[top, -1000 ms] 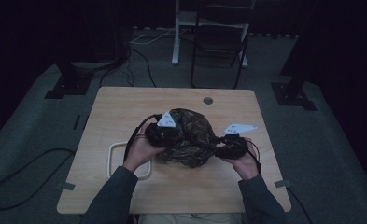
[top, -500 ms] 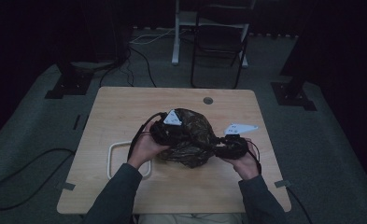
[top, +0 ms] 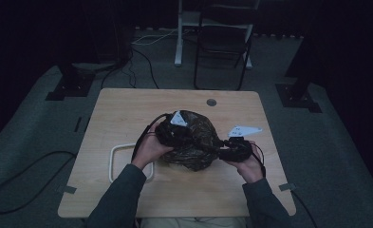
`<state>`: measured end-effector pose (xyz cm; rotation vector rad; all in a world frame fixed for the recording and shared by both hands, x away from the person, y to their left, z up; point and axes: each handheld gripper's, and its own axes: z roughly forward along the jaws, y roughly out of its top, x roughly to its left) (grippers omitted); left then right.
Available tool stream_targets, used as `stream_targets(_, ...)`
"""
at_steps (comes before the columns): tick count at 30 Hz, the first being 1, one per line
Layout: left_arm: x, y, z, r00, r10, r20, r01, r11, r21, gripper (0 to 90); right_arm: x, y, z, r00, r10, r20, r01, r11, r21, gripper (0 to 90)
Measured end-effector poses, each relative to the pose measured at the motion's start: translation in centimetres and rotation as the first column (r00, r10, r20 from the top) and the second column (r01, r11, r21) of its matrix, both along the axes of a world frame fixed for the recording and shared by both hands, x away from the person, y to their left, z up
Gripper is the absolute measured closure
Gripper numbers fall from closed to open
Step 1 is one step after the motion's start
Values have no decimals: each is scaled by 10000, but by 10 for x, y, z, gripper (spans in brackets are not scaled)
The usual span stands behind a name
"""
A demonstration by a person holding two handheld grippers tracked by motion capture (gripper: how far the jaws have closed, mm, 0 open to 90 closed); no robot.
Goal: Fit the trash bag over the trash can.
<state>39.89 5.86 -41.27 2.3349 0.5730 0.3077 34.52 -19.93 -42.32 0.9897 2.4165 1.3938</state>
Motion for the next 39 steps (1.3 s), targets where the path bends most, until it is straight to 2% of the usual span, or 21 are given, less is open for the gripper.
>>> stream_targets(8, 5, -6, -5, 9998, 8, -177, -1, 9994, 352, 571, 0, -1, 0, 10000, 6, -33, -5, 10000, 12, 602)
stream_targets(11, 7, -11, -4, 9999, -4, -135, 14, 9969, 784, 560, 0, -1, 0, 10000, 9, -39, -9, 10000, 13, 604)
stream_targets(21, 11, -22, -10, 9992, -134, -369, 185, 9900, 1399, 544, 0, -1, 0, 10000, 26, -51, -26, 10000, 0, 604)
stream_targets(23, 12, -24, -12, 9985, -187, -508, 265, 9872, 1575, 531, 0, -1, 0, 10000, 34, -47, -34, 10000, 2, 604)
stream_targets(32, 13, -32, -16, 9991, -83, -406, 169, 9757, 2183, 481, 0, -1, 0, 10000, 34, -53, -34, 10000, -15, 604)
stream_targets(34, 13, -35, -19, 9994, 28, -356, 62, 9676, 2526, 476, 0, -1, 0, 10000, 45, -52, -45, 10000, 2, 604)
stream_targets(38, 13, -36, -20, 9995, 37, -317, 48, 9645, 2642, 469, 0, -1, 0, 10000, 47, -57, -47, 10000, -5, 604)
stream_targets(39, 13, -37, -21, 9995, 77, -313, 12, 9612, 2760, 469, 0, -1, 0, 10000, 44, -57, -44, 10000, 0, 604)
